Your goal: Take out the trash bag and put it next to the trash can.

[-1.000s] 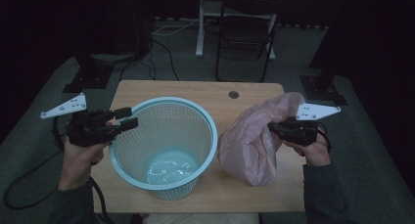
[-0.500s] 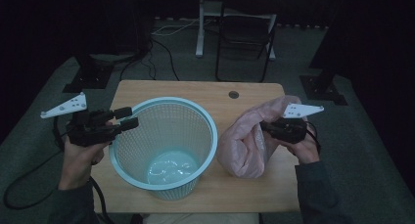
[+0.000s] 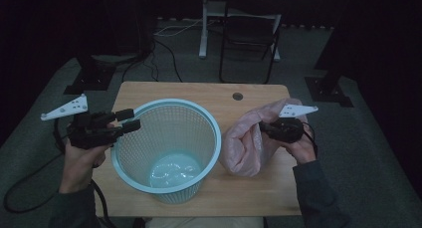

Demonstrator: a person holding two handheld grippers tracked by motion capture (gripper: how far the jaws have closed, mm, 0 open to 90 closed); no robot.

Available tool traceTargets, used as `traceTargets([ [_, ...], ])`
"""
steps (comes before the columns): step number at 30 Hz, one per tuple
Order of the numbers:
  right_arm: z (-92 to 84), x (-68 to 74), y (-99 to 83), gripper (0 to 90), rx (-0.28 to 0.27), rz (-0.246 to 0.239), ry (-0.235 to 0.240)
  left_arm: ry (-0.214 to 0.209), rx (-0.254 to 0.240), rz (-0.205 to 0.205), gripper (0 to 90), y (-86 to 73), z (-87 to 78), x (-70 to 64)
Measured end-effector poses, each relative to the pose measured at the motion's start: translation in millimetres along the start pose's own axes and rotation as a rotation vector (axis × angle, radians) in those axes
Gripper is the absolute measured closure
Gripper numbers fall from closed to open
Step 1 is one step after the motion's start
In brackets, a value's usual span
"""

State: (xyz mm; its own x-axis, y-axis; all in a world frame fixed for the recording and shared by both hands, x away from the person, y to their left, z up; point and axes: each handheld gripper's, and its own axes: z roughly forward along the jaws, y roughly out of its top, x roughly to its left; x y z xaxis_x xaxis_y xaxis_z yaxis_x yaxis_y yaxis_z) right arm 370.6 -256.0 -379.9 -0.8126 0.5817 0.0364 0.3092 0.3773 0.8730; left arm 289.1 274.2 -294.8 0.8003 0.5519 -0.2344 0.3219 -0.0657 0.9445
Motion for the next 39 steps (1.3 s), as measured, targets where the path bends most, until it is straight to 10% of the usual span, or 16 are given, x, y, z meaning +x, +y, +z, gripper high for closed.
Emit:
traceTargets([
  [11, -4.6, 3.6, -2.2, 32.5, 0.123, -0.006, -0.089, -0.002, 0.004, 0.003, 44.9, 0.0, 0.7, -0.1],
  [15, -16.8, 7.8, -2.2, 24.1, 0.105, -0.018, -0.045, -0.001, 0.005, 0.002, 44.9, -0.1, 0.8, 0.3],
  [33, -78.8, 4.5, 0.2, 17.1, -0.071, -0.033, 0.075, -0.003, 0.007, -0.003, 44.9, -0.3, 3.0, 0.3],
  [39, -84.3, 4.9, 1.5, 17.2, -0.110, -0.026, 0.051, -0.003, 0.006, -0.001, 44.9, -0.1, 2.3, 0.3],
])
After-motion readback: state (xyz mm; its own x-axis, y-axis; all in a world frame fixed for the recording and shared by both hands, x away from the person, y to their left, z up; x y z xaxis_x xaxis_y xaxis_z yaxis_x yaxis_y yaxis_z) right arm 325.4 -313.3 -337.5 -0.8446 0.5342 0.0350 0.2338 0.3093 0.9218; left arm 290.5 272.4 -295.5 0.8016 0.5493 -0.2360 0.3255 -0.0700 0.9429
